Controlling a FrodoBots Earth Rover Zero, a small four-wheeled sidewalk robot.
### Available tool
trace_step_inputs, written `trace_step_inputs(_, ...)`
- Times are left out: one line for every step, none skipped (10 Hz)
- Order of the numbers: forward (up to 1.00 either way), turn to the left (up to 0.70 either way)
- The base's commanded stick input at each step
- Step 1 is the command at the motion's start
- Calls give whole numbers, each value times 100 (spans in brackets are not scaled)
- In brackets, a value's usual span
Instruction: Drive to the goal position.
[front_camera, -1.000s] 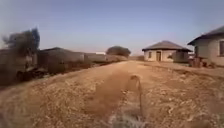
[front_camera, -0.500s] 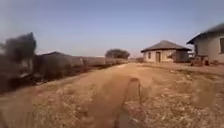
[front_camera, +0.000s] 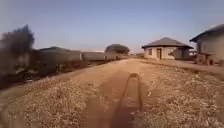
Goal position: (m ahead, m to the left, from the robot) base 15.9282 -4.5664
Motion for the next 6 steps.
trace_step_inputs(70,0)
trace_step_inputs(70,0)
trace_step_inputs(70,0)
trace_step_inputs(70,0)
trace_step_inputs(70,0)
trace_step_inputs(70,0)
